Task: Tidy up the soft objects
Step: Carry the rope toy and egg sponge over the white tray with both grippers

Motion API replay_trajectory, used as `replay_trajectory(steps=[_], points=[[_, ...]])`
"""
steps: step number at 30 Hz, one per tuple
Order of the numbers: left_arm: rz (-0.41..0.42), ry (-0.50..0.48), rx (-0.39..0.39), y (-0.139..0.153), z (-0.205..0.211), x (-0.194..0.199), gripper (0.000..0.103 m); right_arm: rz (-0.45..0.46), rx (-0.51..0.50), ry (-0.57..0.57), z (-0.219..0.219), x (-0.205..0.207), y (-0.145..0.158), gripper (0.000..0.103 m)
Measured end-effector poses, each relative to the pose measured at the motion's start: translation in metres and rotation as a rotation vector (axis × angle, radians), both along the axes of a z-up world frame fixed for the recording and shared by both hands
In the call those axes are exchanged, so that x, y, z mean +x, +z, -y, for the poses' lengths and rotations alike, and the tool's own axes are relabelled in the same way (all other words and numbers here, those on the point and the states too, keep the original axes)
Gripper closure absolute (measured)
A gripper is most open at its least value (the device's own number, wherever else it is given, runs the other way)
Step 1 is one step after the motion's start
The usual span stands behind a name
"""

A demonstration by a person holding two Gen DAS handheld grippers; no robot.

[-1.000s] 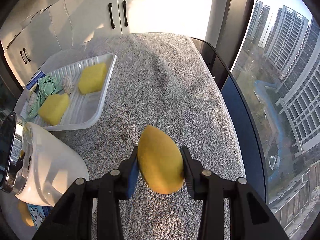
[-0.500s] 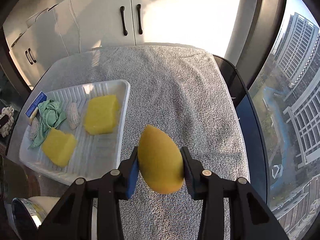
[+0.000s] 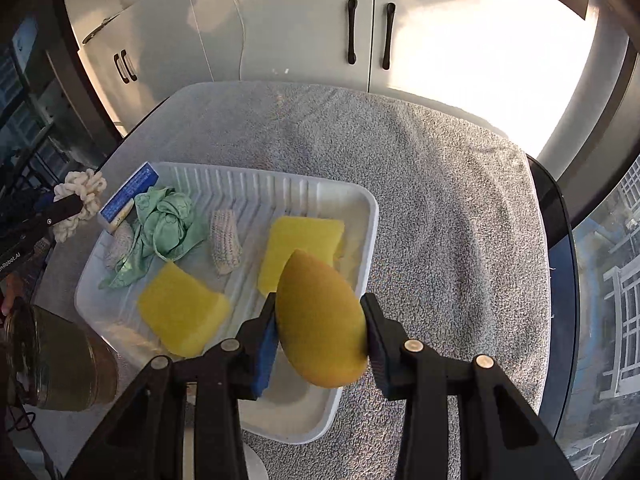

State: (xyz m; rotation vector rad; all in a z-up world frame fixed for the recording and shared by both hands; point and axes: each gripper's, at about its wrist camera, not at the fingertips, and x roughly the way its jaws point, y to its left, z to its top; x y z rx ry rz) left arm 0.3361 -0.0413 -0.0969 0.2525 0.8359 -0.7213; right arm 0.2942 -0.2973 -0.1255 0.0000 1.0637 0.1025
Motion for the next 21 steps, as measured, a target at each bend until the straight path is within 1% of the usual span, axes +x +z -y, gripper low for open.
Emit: replay_trajectory(steps=[2,6,10,13,16,17,21], points=[[-0.004,-0.032,0.021,-0.003,0.006,-0.003,0.083,-0.036,0.037,0.046,-0.004,0.006,-0.006,0.061],[-0.030,-0.098,0.030,-0.005,0.011,-0.005,0.083,-0.109,0.074,0.079,-0.005,0.017,-0.022,0.061],[-0.089,-0.169,0.000,-0.007,0.013,-0.004,0.083,-0.129,0.070,0.087,-0.005,0.022,-0.030,0.061],[-0.147,-0.231,0.001,-0.014,0.021,-0.006,0.083,-0.138,0.094,0.117,-0.008,0.022,-0.032,0.061],[-0.185,-0.241,-0.017,-0.020,0.025,-0.003,0.083,-0.151,0.088,0.149,-0.013,0.022,-0.036,0.061],[-0.212,-0.246,-0.025,-0.023,0.026,0.001,0.083,-0.160,0.089,0.156,-0.013,0.023,-0.038,0.061],[-0.286,-0.249,-0.003,-0.036,0.035,0.013,0.082,-0.206,0.100,0.181,-0.016,0.029,-0.047,0.061]])
